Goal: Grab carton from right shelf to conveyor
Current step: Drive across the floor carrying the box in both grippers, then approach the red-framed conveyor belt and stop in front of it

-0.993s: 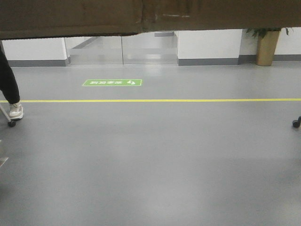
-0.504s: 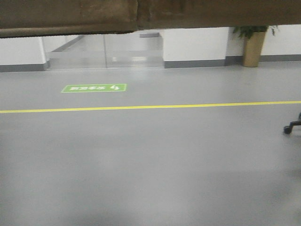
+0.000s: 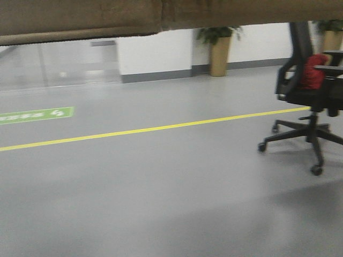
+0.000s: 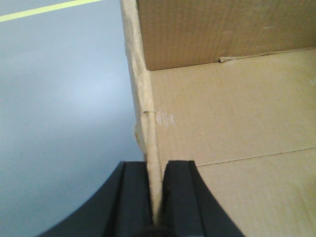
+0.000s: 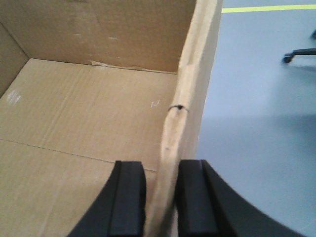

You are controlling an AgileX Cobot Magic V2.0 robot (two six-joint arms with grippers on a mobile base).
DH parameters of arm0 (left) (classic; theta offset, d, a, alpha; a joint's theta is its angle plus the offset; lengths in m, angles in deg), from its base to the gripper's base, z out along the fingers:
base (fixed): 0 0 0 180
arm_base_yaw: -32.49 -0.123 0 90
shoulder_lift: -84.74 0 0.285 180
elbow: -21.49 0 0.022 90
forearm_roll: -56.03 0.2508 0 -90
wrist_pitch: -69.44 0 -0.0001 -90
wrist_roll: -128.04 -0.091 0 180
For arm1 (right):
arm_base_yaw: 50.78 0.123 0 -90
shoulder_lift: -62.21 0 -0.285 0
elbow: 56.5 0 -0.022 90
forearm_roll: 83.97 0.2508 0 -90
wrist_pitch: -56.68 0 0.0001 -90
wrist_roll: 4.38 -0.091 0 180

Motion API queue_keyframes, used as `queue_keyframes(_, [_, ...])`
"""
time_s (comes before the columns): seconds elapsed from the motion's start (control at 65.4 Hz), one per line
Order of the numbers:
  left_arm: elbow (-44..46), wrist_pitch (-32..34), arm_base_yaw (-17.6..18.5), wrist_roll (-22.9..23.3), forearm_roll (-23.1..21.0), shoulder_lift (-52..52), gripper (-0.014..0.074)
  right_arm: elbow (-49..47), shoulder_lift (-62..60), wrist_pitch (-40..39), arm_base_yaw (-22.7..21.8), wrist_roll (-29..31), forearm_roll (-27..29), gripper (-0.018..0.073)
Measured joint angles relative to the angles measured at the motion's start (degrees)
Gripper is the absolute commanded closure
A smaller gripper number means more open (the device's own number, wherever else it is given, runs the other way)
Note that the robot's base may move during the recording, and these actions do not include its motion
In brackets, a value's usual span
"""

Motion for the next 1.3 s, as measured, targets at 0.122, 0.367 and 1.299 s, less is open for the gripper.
queue_keyframes(0.122, [0.0, 0.0, 0.0, 0.0, 0.21, -0.04, 0.0613, 0.0, 0.0, -0.89, 0.0, 0.0, 0.0, 0.0626])
queue_keyframes(0.367, [0.0, 0.21, 0.0, 0.11, 1.39, -0.13, 0.0613, 0.0, 0.03, -2.57, 0.0, 0.0, 0.0, 0.0626])
queue_keyframes(1.299, [0.0, 1.02, 0.38, 0.23, 6.15, -0.26, 0.0613, 0.14, 0.16, -4.33, 0.0, 0.12, 0.46, 0.0626])
